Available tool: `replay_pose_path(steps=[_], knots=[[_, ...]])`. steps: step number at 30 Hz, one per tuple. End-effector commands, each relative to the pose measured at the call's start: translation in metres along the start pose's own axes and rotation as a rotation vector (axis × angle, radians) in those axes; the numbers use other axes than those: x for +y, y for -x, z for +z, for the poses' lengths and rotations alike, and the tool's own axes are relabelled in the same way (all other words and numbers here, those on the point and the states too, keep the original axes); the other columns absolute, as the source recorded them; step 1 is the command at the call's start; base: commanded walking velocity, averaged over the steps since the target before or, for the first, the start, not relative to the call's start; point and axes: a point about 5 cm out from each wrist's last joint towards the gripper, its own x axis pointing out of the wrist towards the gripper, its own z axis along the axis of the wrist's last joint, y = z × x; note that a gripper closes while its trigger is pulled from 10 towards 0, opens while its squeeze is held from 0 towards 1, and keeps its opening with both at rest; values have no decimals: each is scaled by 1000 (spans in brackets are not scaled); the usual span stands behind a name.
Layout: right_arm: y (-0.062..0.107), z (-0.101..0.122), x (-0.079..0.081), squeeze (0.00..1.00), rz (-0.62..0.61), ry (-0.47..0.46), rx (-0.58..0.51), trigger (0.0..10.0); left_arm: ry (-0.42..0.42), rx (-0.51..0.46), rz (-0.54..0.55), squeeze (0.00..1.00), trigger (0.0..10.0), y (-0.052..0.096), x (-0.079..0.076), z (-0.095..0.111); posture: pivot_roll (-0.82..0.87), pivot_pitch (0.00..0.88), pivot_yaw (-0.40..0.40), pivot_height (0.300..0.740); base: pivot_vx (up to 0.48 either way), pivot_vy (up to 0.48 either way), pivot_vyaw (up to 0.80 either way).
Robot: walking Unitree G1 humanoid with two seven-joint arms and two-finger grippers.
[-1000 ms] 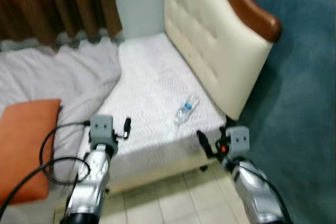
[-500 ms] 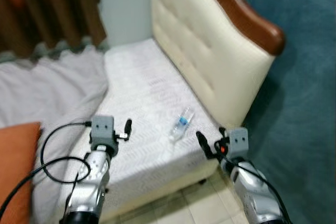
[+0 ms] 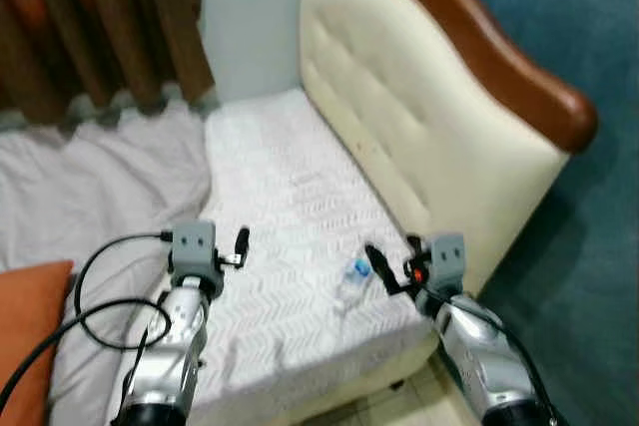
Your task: Clean up the room
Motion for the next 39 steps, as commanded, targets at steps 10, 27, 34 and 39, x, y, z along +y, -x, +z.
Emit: replay_pose_path(steps=[10,27,34,39], knots=[[-41,-23,12,0,-205,-101,171,10000,-31,123,-594,0,10000,26,0,36,198,380,-15,740,0,0,0],[-58,2,9,0,-380,-45,69,10000,19,129,-786,0,10000,101,-22,56,258,571,-5,740,0,0,0],[-59,2,10,0,-388,-113,69,10000,-1,196,-854,0,10000,133,-35,46,278,574,-6,740,0,0,0],[-62,5,8,0,-427,-327,43,10000,7,217,-851,0,10000,153,-44,42,294,588,-9,740,0,0,0]])
